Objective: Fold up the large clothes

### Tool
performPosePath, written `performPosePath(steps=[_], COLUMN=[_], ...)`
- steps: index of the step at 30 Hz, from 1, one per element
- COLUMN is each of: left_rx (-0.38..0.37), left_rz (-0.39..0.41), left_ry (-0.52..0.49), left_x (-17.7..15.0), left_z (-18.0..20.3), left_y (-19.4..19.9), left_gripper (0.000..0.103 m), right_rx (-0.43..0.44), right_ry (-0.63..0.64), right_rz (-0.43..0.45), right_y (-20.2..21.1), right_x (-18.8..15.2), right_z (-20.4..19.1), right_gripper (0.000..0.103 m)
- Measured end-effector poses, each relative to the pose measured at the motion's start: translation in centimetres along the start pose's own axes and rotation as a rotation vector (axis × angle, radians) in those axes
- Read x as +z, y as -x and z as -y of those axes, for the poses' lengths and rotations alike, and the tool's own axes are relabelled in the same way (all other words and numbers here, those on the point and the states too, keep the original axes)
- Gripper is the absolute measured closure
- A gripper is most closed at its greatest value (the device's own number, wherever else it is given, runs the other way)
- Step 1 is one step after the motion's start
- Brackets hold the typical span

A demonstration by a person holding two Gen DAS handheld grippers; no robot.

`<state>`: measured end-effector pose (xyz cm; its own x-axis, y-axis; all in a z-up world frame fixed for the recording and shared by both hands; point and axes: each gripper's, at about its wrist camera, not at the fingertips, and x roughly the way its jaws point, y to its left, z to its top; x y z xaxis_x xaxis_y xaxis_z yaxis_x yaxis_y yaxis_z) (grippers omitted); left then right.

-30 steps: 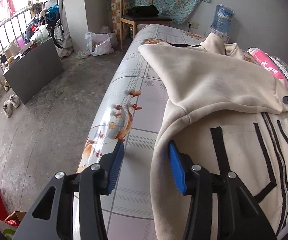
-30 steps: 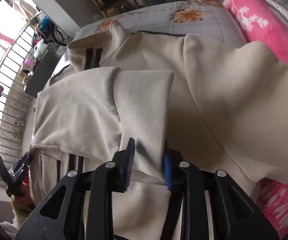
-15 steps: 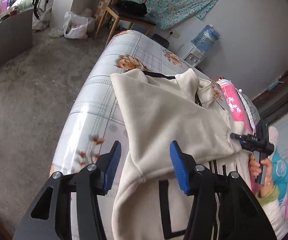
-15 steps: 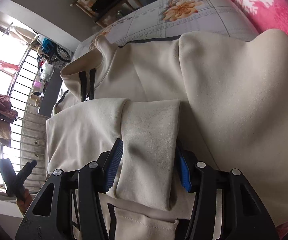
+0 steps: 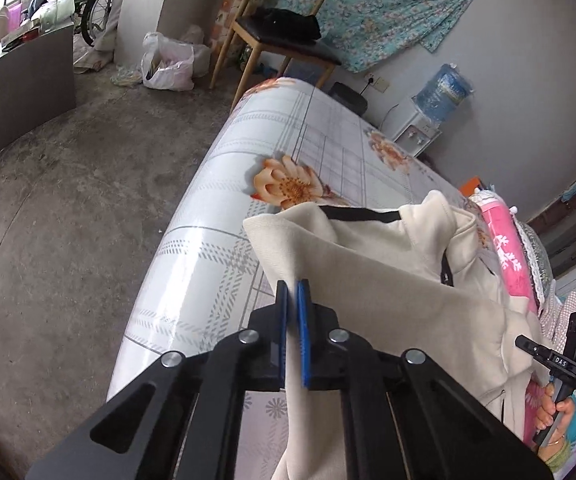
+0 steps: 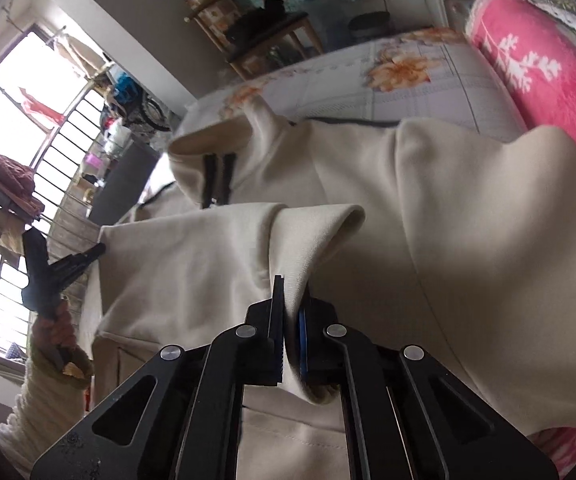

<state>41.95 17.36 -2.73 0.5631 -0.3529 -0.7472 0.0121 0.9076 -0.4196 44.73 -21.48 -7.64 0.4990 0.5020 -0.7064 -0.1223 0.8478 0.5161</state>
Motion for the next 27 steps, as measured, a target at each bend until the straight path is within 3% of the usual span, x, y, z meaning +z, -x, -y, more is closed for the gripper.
performPosePath(steps=[3,7,12,15,18,23,27], left_rx=[0.003,-0.015,-0.016,0.046,0.065,0.024,0.092], left_rz=[0.003,-0.049,-0.049,-0.037,-0.006,-0.065,-0.089], left_ry=[0.015,0.068,0.069,0.028,-0.083,-0.371,-0.529], left_x=[0.4,0.0,-0.4,-0.5,-1.7,-7.9,-12.5], left_z=[-1.3,-3.5,-4.0,-3.2,-1.3,3.4,5.2], left_y=[0.1,-2.0,-2.8,-1.6,1.1,4.3,4.9], left_gripper=[0.098,0.098,0.097,0.093,0.088,0.058,0.058], right_rx=[0.053,-0.012,-0.065,-0.066,-0.069,-0.07,-0.033], right_ry=[0.016,-0.004,-0.045,-0.056,-0.053,-0.06,-0.068], right_rz=[0.036,-0.014,-0.072,-0.07,-0.072,-0.077,-0.04], right_y=[1.3,-0.9,-3.7,-3.8,-3.7,-3.8,-2.5], right_x=[0.5,0.5,-0.2,-0.2,-0.2,-0.1,0.0], right_z=[-0.7,0.5,2.7,2.8,2.7,2.6,1.8], right_gripper=[0.099,0.099,0.099,0.099,0.099,0.099,0.099])
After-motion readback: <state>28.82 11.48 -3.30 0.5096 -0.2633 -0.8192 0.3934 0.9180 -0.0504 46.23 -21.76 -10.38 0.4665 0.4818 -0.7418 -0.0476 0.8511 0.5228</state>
